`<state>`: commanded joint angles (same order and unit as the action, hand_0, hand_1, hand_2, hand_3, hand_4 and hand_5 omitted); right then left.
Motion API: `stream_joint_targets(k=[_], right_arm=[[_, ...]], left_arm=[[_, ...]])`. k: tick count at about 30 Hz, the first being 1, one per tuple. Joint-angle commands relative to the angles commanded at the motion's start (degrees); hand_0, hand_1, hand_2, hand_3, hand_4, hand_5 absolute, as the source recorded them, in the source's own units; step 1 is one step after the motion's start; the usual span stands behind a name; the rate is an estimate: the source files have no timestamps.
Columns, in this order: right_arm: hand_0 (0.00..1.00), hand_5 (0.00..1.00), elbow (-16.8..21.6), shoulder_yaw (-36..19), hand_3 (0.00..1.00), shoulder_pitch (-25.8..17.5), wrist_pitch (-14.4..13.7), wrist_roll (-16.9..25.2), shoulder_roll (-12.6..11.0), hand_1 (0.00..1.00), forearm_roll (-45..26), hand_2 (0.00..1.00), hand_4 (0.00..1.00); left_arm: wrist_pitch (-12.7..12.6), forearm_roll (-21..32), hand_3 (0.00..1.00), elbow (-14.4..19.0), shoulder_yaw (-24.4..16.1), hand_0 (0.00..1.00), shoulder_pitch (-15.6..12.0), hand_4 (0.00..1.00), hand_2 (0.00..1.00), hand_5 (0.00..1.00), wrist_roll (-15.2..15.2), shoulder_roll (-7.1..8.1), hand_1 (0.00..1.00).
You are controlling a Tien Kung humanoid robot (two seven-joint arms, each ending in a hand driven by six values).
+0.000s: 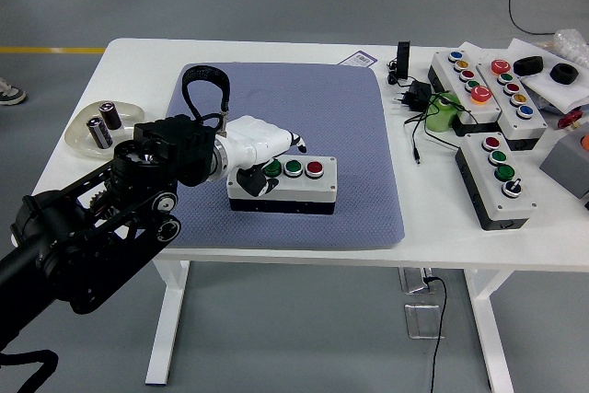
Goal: Pick up the button,place it on the desk,press the button,press the button
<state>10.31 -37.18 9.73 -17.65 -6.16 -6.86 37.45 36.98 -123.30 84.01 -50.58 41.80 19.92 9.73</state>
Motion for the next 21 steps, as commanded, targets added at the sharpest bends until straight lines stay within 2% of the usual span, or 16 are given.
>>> stream_joint_targets(k=[5, 21], right_arm=[[0.651, 0.259, 0.0, 0.02, 0.64, 0.13, 0.01, 0.05, 0.02, 0.566, -0.05, 0.601, 0.257], [0.652, 0.26, 0.0, -0.33, 0.64, 0.37, 0.1, 0.04, 0.03, 0.566, 0.24, 0.6, 0.257]], left_arm=[[0.0, -0.14, 0.902, -1.08, 0.26, 0.063, -0.19, 0.619, 0.072, 0.002, 0.03, 0.42, 0.046], [0.0, 0.32, 0.883, 0.1, 0.79, 0.068, -1.37, 0.625, 0.074, 0.002, -0.09, 1.55, 0.049]])
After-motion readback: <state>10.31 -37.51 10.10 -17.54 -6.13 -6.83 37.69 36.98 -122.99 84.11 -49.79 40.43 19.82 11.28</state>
